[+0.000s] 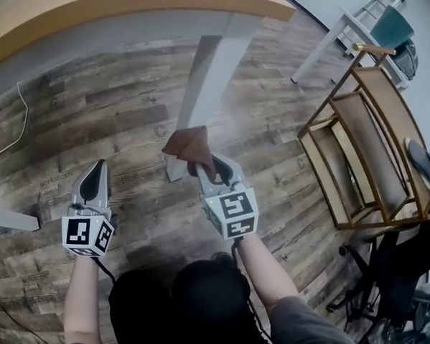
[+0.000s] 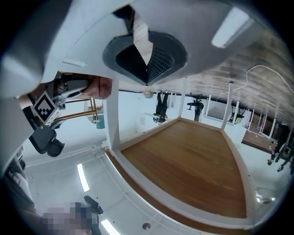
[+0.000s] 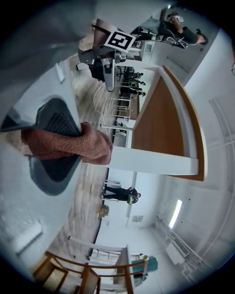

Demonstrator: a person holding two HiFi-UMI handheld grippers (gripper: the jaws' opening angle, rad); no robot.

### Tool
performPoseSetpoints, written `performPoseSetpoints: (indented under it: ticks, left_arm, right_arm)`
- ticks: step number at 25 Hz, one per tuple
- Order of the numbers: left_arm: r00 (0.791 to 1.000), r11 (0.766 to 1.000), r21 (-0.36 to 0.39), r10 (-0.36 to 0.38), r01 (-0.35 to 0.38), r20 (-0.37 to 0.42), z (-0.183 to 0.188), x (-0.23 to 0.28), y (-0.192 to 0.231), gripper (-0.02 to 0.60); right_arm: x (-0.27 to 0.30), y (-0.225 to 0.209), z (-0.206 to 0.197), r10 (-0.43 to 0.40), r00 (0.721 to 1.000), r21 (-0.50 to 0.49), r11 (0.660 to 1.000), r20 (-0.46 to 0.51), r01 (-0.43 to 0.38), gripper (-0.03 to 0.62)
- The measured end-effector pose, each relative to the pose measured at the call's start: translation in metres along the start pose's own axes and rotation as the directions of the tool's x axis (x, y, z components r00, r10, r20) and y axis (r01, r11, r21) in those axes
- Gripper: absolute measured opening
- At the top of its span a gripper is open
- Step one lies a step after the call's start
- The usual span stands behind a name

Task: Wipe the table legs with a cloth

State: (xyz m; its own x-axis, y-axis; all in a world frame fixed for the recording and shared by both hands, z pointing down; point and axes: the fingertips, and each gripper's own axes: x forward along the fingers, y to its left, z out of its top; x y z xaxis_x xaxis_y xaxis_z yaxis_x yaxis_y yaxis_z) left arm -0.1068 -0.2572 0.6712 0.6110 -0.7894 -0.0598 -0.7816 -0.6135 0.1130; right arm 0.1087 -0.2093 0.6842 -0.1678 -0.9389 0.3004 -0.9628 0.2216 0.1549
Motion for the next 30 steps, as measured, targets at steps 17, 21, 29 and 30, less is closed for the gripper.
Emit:
performPoseSetpoints:
  ticks: [17, 21, 29, 30]
  left_arm:
    - [0.977, 0.996, -0.091, 0.004, -0.023, -0.211, -0.121, 0.029, -0.021, 0.020]
    - [0.975, 0.997, -0.080, -0.004, -0.014, -0.221, -0.127, 0.033, -0.034, 0.019]
    - [0.994, 0.999, 0.033, 0.004, 0.000, -0.110, -0.049, 0.063, -0.031, 0.018]
    - [0.995, 0.999, 0.049, 0.001, 0.004, -0.101, -0.038, 0.068, -0.031, 0.018]
  right_arm:
    - [0.056, 0.022, -0.229, 0.171, 0.909, 0.123, 0.983, -0.379, -0.133, 0.084]
    - [0.041, 0.003, -0.215, 0.147, 0.931, 0.157, 0.983, -0.335, -0.098, 0.084]
    - [0.005, -0.085, -0.047, 0.013, 1.000, 0.171, 0.985, 0.013, -0.015, 0.084]
    - [0.002, -0.093, -0.020, 0.001, 0.998, 0.165, 0.986, 0.062, -0.011, 0.084]
